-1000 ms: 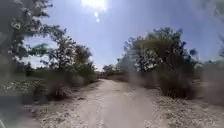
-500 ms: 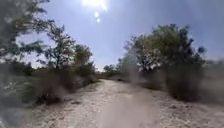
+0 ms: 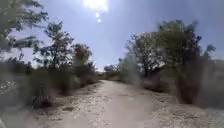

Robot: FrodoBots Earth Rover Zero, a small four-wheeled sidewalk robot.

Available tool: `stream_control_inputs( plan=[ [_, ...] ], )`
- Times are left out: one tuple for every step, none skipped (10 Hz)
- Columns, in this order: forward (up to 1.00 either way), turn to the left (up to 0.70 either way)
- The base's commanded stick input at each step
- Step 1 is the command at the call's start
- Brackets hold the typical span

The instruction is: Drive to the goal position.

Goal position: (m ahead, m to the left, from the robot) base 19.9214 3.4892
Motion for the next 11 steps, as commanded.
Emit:
stream_control_inputs(
  plan=[
    [0.7,0.0],
    [0.7,0.0],
    [0.7,0.0],
    [0.7,0.0],
    [0.7,0.0],
    [0.7,0.0],
    [0.7,0.0],
    [0.7,0.0],
    [0.7,0.0],
    [0.7,0.0],
    [0.7,0.0]
  ],
)
